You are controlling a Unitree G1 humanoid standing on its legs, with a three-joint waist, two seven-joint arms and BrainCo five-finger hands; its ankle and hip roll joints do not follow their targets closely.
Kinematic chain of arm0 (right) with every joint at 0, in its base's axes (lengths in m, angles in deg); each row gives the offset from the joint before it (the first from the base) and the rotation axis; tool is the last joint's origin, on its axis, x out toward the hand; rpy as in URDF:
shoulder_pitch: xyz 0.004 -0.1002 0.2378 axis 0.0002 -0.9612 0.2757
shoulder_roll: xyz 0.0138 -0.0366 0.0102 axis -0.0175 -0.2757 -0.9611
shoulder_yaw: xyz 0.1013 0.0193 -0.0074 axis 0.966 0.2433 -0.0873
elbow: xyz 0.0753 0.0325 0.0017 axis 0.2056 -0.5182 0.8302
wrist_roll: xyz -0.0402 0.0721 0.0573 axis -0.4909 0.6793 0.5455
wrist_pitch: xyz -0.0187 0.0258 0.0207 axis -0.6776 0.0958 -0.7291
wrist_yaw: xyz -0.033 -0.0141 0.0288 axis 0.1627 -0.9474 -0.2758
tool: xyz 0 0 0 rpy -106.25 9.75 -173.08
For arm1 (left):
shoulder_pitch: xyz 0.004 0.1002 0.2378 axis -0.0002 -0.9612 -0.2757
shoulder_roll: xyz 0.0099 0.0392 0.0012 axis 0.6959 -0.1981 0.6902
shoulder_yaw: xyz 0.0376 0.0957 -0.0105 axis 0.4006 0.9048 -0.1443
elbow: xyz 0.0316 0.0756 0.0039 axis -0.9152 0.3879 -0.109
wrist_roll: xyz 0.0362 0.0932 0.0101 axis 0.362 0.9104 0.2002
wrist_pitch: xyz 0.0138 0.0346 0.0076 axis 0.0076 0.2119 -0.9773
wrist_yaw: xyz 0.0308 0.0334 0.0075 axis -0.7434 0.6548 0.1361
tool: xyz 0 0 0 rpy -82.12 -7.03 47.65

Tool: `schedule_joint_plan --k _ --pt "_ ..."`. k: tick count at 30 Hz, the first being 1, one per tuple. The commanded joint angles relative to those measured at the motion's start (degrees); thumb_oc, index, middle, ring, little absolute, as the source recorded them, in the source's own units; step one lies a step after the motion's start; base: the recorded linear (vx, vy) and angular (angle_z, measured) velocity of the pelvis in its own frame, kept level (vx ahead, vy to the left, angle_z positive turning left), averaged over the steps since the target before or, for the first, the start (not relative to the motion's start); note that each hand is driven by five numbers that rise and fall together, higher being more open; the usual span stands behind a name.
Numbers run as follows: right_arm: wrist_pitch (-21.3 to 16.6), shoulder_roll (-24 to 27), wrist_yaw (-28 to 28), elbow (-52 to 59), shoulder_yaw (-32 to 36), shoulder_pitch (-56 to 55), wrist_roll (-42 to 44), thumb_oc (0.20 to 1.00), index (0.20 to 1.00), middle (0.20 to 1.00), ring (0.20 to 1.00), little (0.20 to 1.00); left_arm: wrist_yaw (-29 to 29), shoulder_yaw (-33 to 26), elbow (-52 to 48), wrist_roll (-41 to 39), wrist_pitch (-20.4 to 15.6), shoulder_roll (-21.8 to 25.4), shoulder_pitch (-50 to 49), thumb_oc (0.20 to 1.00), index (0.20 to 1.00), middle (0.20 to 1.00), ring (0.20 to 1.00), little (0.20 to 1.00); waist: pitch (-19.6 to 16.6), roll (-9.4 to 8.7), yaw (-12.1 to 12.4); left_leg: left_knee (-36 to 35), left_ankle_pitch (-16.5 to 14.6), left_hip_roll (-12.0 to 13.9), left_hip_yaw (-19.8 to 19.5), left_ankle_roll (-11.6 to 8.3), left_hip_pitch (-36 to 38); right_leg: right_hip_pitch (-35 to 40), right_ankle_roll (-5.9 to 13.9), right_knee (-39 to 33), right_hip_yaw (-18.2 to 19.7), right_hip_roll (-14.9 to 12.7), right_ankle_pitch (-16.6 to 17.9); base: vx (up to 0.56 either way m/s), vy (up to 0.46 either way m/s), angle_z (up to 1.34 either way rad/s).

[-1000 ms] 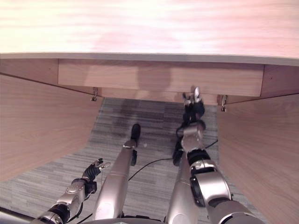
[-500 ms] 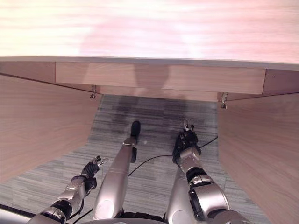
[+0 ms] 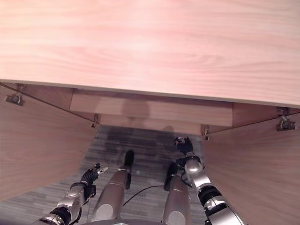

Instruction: Put the empty folder in the office cabinet

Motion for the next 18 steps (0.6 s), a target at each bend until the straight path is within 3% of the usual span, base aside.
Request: schedule_joint_plan --k 1,8,13,18 --pt "-0.07 -0.2 3.53 -0.87 0.66 1.64 -1.3 0.2 0.2 0.2 0.2 0.2 -0.32 -1.52 2.55 2.7 -0.25 -1.0 0.67 1.0 1.0 1.0 1.0 1.0 0.81 0.88 -0.67 -0.85 -3.6 2.19 -0.13 -2.29 3.69 6.98 3.37 -5.95 -1.75 -1.02 3.02 0.2 0.028 0.02" --pt "3.77 -4.02 7.32 -15.07 1.82 -3.96 -3.65 0.2 0.2 0.2 0.2 0.2 1.05 -3.2 8.3 8.07 0.72 -3.34 0.78 1.0 1.0 1.0 1.0 1.0 -6.66 -0.37 -1.46 -11.59 -0.82 3.23 1.78 -2.98 16.57 17.93 5.25 -16.55 -2.46 1.11 6.87 0.13 0.022 -0.07" --pt "4.85 -4.74 8.38 -18.86 2.78 -5.74 -5.16 0.2 0.2 0.2 0.2 0.2 0.62 -3.66 9.13 9.16 0.83 -4.11 -0.19 1.0 1.0 1.0 1.0 1.0 -9.87 -0.69 -1.6 -14.97 -0.08 3.15 2.91 -3.66 20.66 22.18 5.81 -21.32 -2.61 1.96 8.23 0.07 0.007 -0.1" --pt "6.07 -5.15 9.14 -22.21 2.63 -7.01 -7.85 0.2 0.2 0.2 0.2 0.2 0.15 -4.24 9.98 10.61 1.44 -4.3 -1.09 1.0 1.0 1.0 1.0 1.0 -12.17 -1.25 -1.55 -15.1 -1.21 3.17 3.93 -3.48 23.94 25.82 5.99 -23.59 -1.78 2.56 8.43 0.04 -0.005 -0.05"
